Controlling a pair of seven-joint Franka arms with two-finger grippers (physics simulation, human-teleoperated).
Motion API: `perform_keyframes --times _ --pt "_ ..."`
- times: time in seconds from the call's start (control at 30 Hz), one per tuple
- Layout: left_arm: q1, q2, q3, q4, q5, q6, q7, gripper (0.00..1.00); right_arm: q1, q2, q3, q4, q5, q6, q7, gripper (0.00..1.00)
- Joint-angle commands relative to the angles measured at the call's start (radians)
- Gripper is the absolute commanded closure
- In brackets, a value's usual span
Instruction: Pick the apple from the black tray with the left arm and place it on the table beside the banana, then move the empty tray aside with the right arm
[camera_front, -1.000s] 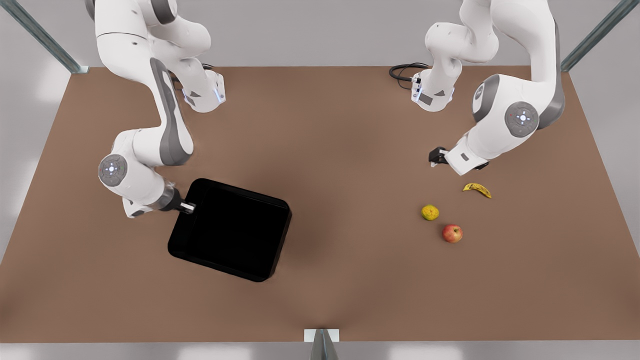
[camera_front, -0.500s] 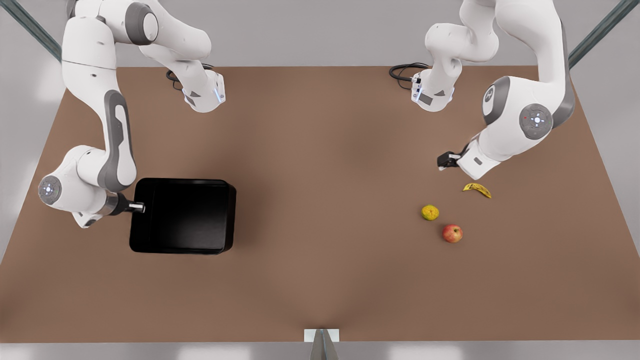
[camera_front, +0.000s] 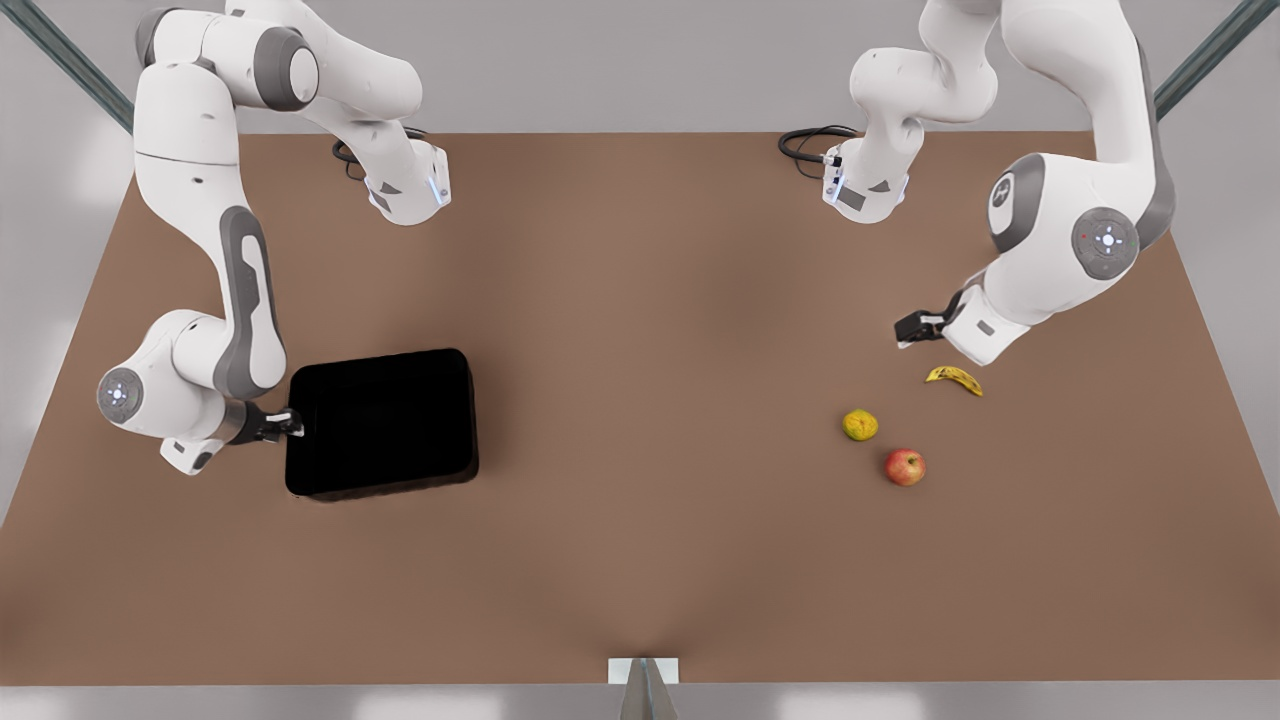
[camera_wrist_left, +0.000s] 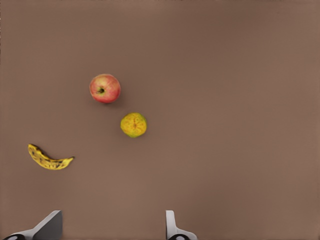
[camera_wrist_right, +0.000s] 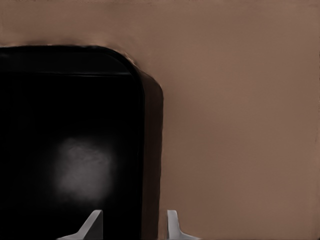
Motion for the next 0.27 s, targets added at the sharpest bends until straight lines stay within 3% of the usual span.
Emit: perform_keyframes --times 0.0,0.1,0.17,0.2,0.23 --pt "-0.002 0.001 0.002 0.003 -0.001 -0.001 -0.023 0.0 0.003 -0.03 0.005 0.001 0.017 -0.033 -0.135 0.0" --pt "-0.002 0.001 0.004 0.003 -0.001 -0.002 -0.027 0.0 0.02 -0.312 0.126 0.048 0.018 -0.37 0.288 0.0" --pt "-0.002 0.003 0.002 0.003 -0.001 -0.002 -0.029 0.0 0.02 -0.315 0.278 0.382 -0.196 -0.729 0.707 0.0" --pt "-0.002 0.003 0.002 0.003 -0.001 -0.002 -0.029 0.0 0.017 -0.315 0.283 0.458 -0.208 -0.746 0.701 0.0" --pt "-0.002 0.003 0.002 0.003 -0.002 -0.002 -0.029 0.0 0.02 -0.312 0.28 0.47 -0.298 -0.646 0.692 0.0"
